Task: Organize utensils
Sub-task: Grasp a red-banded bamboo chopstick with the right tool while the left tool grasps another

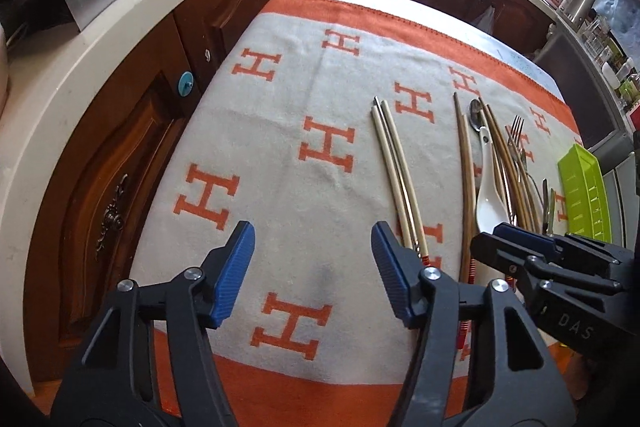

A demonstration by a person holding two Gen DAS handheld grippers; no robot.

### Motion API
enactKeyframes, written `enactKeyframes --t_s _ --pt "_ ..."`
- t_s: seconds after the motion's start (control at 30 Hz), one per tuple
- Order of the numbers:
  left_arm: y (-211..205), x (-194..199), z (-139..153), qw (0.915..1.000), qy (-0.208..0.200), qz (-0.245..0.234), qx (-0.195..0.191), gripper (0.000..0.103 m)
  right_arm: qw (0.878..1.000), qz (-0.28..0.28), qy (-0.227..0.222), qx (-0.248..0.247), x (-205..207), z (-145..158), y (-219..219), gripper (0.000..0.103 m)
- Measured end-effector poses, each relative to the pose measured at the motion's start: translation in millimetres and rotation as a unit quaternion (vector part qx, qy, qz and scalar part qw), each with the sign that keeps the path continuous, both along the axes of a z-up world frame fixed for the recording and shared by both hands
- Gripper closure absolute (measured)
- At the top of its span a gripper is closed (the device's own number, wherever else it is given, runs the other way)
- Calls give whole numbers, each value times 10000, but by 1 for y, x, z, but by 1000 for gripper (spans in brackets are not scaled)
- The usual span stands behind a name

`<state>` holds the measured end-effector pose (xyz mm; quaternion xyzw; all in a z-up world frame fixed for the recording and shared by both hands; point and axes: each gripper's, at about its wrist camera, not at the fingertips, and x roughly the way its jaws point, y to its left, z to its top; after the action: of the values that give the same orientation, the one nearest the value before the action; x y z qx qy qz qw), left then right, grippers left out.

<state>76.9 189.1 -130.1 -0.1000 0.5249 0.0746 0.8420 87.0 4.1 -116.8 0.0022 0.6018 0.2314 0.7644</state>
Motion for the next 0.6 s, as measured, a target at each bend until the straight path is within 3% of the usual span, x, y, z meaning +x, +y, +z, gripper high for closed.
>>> enactKeyframes --t_s 0.17,0.3,0.6 --pt "2 -5 -16 9999 127 9 -113 47 9998 190 37 -18 -9 -14 15 78" --pt "0 -9 -19 9997 123 -56 -178 47 9995 227 -96 -217 -12 -19 22 88" --pt "-5 -11 -21 9995 134 -149 -255 47 9992 211 -16 -335 -13 -30 26 90"
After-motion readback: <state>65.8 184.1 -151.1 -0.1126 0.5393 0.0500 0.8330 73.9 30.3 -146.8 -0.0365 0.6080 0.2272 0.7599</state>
